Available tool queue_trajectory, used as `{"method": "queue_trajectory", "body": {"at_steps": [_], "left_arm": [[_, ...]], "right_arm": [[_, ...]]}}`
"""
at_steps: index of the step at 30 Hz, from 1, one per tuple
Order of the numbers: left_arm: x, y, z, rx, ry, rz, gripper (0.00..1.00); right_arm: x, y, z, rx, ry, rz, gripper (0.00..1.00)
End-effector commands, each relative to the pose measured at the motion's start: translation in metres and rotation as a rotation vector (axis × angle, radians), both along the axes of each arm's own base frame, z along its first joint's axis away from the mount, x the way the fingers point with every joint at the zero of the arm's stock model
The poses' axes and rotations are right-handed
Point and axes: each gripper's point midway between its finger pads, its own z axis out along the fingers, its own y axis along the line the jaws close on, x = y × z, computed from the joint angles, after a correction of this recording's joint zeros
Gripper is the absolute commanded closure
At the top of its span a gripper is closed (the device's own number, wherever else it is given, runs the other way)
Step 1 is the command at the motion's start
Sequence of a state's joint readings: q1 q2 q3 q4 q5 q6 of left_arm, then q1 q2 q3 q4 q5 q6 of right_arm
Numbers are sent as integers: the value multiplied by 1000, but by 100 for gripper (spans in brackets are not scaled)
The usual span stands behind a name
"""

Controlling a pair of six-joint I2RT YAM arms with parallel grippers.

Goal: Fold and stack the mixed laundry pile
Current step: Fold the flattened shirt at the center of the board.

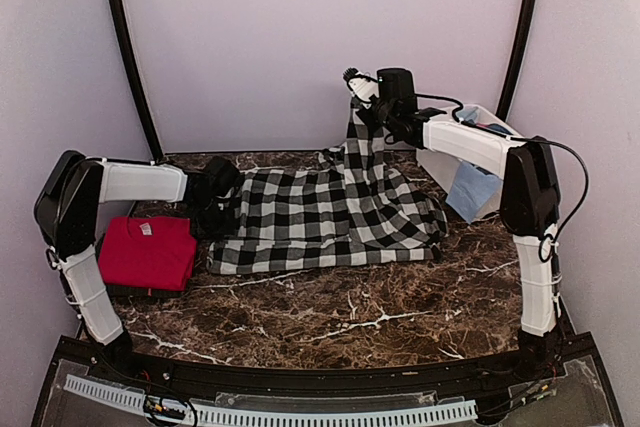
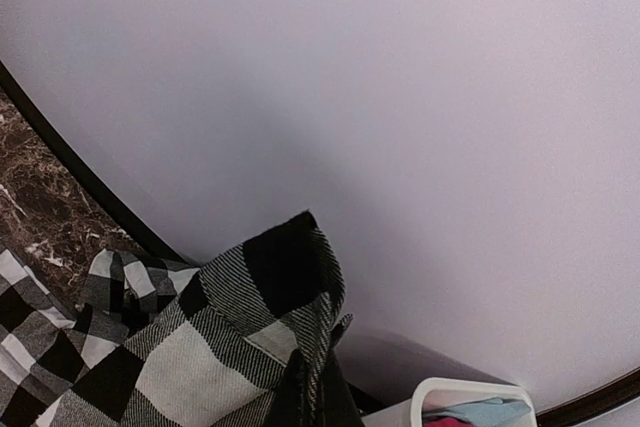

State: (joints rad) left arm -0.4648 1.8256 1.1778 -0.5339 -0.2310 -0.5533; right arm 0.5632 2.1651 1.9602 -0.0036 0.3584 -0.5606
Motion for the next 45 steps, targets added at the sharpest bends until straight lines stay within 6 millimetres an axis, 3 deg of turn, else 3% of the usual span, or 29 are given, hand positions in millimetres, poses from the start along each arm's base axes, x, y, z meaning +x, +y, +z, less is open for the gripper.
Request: {"method": "queue_trajectory", "body": {"at_steps": [1,4,13,20,29,36,38,42,43,45], "left_arm": [[5,6,44,7,-89,12,100],[6,9,52,16,-108,16,100],[11,15,48,34,-113,33,100],[20,21,47,38,-131,54,100],[28,19,36,41,-123,44,100],[31,17,16,30,-87,32,100],[32,17,11,21,-76,30,95],[36,16,18,9,-95,15,61],[39,15,27,5,-120,7,50],[43,15,43,-3,-167,-2,39]], "right_arm": [[-16,0,70,65,-119,9,100],[-18,0,84,72,-140,11,100],[-19,-5,107,65,-197,-8,100],[-14,-3,115,59,-224,-13,100],[-5,9,93,49,-194,14,100],[0,26,46,10,-129,41,100],[4,28,28,-8,-103,40,100],[3,33,4,-23,-58,44,100],[1,36,0,-24,-49,48,100],[-4,41,-4,-22,-30,57,100]]}}
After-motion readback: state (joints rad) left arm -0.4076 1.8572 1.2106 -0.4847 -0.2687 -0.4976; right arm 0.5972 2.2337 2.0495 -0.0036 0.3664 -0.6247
